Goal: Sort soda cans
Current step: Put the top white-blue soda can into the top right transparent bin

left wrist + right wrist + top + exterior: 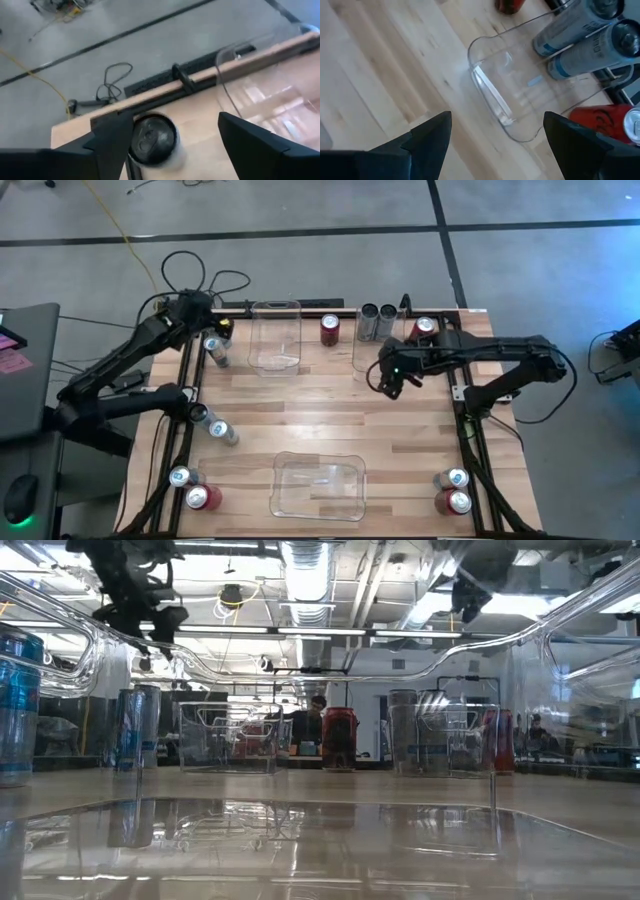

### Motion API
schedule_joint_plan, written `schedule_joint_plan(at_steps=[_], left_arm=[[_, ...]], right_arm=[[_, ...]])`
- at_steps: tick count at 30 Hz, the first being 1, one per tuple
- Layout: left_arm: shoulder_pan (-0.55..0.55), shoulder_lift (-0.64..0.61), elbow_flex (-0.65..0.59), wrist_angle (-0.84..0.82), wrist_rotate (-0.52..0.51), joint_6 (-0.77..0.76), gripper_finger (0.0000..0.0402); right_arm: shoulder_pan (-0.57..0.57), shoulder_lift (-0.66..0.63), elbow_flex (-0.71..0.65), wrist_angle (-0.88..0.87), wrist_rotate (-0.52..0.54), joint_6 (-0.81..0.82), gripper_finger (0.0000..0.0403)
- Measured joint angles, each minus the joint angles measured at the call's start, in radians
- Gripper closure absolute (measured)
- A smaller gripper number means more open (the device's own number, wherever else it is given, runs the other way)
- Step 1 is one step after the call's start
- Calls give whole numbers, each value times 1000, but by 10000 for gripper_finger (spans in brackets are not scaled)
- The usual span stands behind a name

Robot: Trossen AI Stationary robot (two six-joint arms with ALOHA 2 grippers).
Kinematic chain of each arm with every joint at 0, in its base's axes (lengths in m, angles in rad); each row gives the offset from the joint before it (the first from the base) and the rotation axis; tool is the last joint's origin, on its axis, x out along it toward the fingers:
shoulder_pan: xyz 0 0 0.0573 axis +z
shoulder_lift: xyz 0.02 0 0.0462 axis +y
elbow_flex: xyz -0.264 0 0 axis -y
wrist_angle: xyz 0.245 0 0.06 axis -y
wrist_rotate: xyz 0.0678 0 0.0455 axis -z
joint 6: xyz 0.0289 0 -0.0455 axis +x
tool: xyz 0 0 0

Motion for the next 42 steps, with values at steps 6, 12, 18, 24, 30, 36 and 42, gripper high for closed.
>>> schedule_joint_plan(at_steps=[6, 12, 18, 24, 30, 36, 42], left_arm=[[1, 33, 4, -41, 2, -102, 99], [0, 132, 4, -78, -6, -228, 99], [0, 216, 4, -75, -107, -266, 99], [-2, 244, 3, -73, -138, -319, 99], [-2, 244, 3, -69, -144, -334, 99], [-2, 244, 3, -47, -161, -367, 99], [-2, 244, 3, -20, -172, -417, 99]], right_arm=[[-41, 0, 0, 26, -1, -49, 70], [-42, 0, 0, 25, -5, -68, 70], [-42, 0, 0, 18, -13, -86, 70], [-44, 0, 0, 23, -13, -117, 70], [-57, 0, 0, 27, -13, -136, 70], [-56, 0, 1, 35, -13, -160, 70], [-57, 0, 1, 35, -13, -175, 70]])
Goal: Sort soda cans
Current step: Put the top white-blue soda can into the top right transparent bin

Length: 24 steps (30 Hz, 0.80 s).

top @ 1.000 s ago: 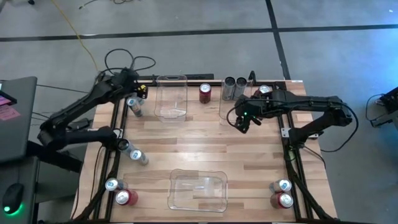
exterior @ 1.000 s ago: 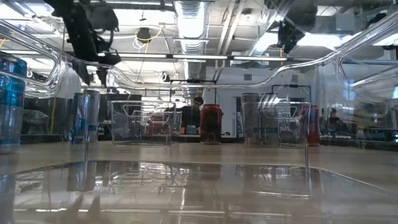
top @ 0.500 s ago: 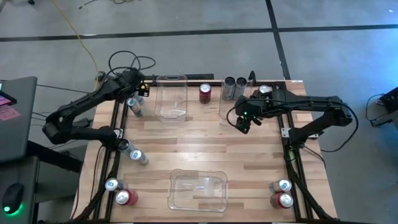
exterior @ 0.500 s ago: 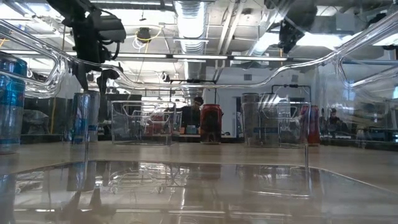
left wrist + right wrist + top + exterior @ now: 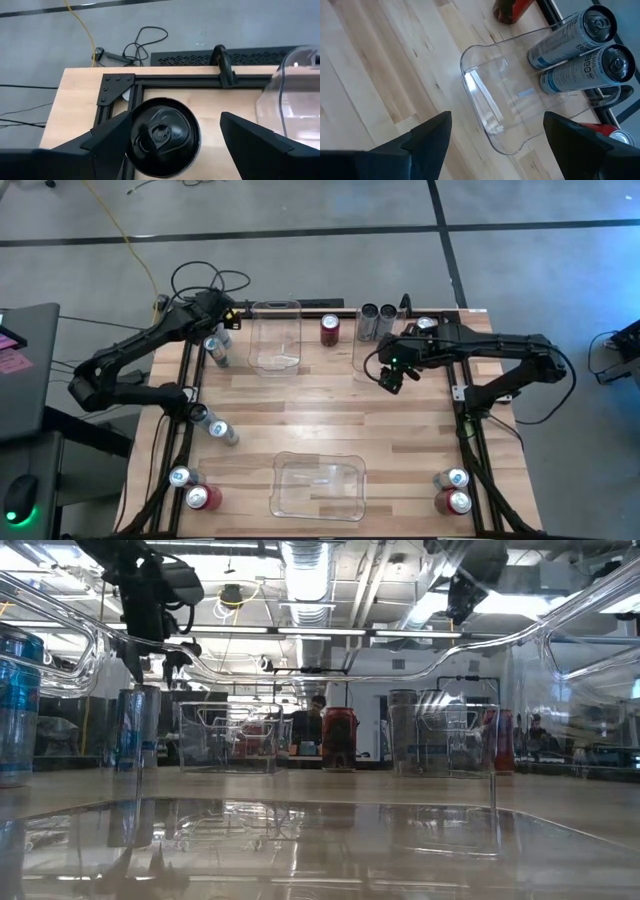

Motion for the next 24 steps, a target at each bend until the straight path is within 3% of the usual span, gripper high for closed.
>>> schedule_joint_plan(at_steps=[8, 14, 24], left_arm=[[-17, 0, 0, -56, -16, -88, 99], [-39, 0, -1, -146, -133, -192, 99], [-41, 0, -47, -114, -132, -223, 99]], right_arm=[[0, 0, 0, -1, 0, -8, 70], [0, 0, 0, -2, 0, -13, 70], [0, 0, 0, -5, 0, -15, 70]])
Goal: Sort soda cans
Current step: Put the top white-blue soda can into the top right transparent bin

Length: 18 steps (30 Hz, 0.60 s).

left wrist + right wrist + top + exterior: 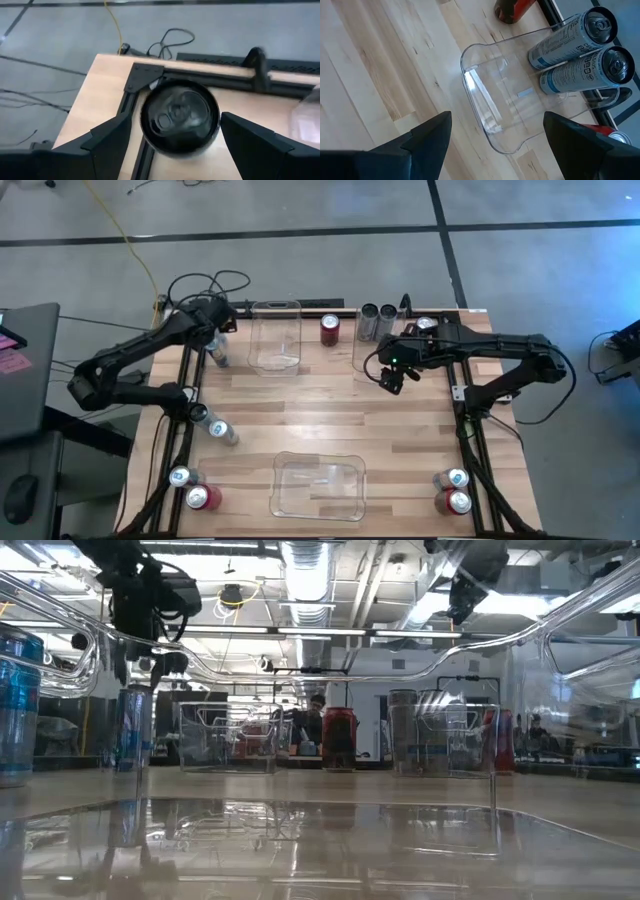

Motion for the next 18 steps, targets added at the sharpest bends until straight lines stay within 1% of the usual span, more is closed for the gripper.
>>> schedule_joint_plan(at_steps=[7, 11, 15, 18], left_arm=[[1, 0, -60, 50, 3, -30, 99], [1, 0, -65, 97, 1, -6, 99], [8, 0, -65, 185, -1, 76, 99], [19, 0, -65, 196, -2, 87, 99]], right_arm=[[0, 0, 0, 0, 0, -5, 70], [0, 0, 0, 0, 0, -5, 70], [0, 0, 0, 0, -1, -7, 70], [0, 0, 0, -8, -2, -7, 70]])
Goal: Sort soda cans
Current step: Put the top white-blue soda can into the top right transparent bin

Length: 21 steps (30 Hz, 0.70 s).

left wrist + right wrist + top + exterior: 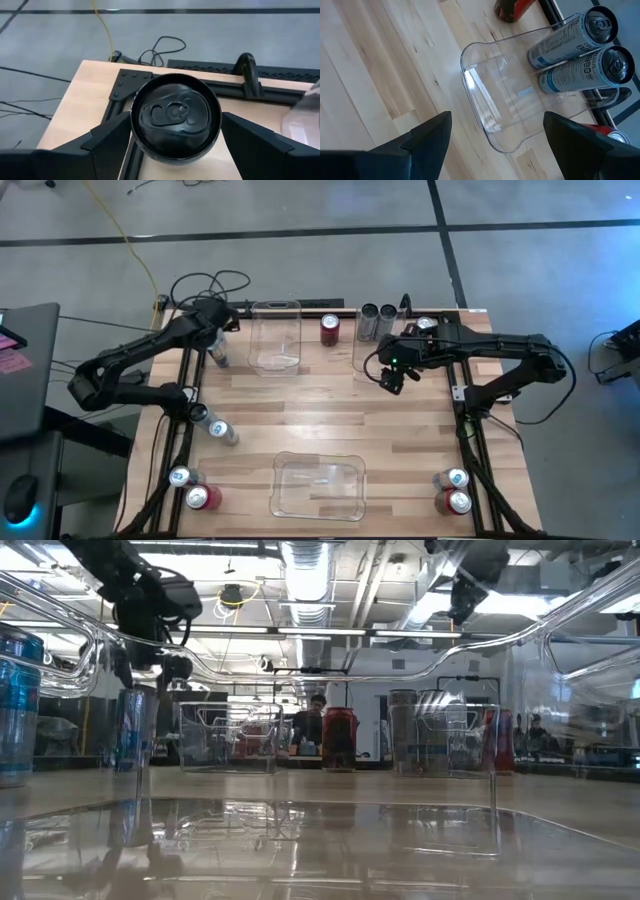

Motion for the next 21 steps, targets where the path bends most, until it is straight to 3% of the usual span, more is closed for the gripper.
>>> schedule_joint_plan(at_steps=[9, 21], left_arm=[[18, 0, -19, -21, 11, 3, 103], [36, -2, -69, 57, -1, 40, 147]], right_arm=[[0, 0, 0, -4, -1, 0, 70], [0, 0, 0, -4, -3, 1, 70]])
